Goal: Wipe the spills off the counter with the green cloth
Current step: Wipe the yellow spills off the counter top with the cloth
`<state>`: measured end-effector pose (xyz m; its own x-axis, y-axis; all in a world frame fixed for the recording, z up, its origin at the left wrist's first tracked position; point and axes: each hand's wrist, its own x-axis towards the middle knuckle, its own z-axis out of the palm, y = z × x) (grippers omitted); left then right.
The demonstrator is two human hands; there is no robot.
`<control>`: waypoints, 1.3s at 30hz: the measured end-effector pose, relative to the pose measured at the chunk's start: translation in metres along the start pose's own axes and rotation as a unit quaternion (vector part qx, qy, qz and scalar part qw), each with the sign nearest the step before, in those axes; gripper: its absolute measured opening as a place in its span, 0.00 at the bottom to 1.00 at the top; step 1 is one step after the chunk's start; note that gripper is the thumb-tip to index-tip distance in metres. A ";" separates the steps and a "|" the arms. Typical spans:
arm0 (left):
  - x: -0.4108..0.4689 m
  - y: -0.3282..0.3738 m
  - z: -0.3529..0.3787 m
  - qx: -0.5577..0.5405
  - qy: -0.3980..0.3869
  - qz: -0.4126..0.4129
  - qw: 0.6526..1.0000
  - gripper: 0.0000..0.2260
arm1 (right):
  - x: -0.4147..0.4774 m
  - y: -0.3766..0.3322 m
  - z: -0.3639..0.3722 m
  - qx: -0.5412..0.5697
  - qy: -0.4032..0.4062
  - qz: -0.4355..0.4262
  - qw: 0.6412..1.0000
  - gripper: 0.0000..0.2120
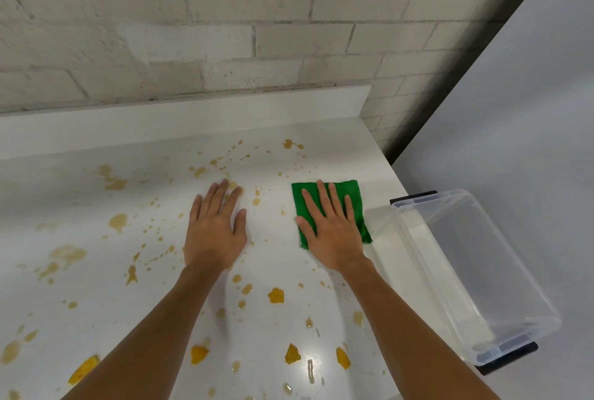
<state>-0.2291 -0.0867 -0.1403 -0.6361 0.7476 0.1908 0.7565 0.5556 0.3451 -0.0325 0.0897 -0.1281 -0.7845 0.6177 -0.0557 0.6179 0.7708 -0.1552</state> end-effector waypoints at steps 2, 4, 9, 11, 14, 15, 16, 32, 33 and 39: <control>0.000 0.000 0.000 -0.002 0.000 0.003 1.000 0.26 | -0.002 0.008 -0.003 -0.009 0.002 -0.003 1.000 0.37; 0.001 0.000 0.000 -0.004 0.001 0.001 1.000 0.26 | 0.002 0.011 -0.005 -0.012 0.001 0.017 1.000 0.38; 0.000 0.000 0.000 -0.002 0.001 -0.001 1.000 0.26 | 0.013 -0.011 0.001 -0.010 0.008 0.039 0.999 0.35; 0.000 0.001 0.000 -0.002 0.000 0.001 1.000 0.26 | 0.005 -0.007 0.002 -0.012 0.013 -0.003 1.000 0.33; 0.000 0.001 0.000 0.001 -0.005 0.001 1.000 0.27 | -0.007 0.010 0.001 -0.013 0.019 -0.051 0.998 0.30; 0.000 0.001 0.000 0.003 -0.004 0.002 1.000 0.27 | -0.007 0.013 -0.001 -0.013 0.015 -0.039 0.999 0.30; 0.000 0.001 0.000 0.005 -0.004 0.002 1.000 0.27 | -0.004 0.014 -0.001 -0.009 0.011 -0.015 1.000 0.30; 0.001 0.002 -0.001 0.011 -0.021 -0.006 1.000 0.27 | 0.018 -0.014 -0.002 0.013 -0.005 0.078 0.997 0.32; 0.001 0.002 0.000 0.012 -0.021 -0.006 1.000 0.27 | 0.022 -0.025 -0.002 0.015 -0.005 0.065 0.998 0.31; 0.001 0.001 -0.002 0.007 -0.021 -0.004 1.000 0.27 | 0.000 -0.019 0.005 -0.009 0.017 -0.070 0.997 0.27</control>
<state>-0.2295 -0.0857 -0.1382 -0.6349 0.7581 0.1491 0.7541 0.5660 0.3332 -0.0447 0.0739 -0.1305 -0.8608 0.5089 -0.0022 0.5040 0.8519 -0.1423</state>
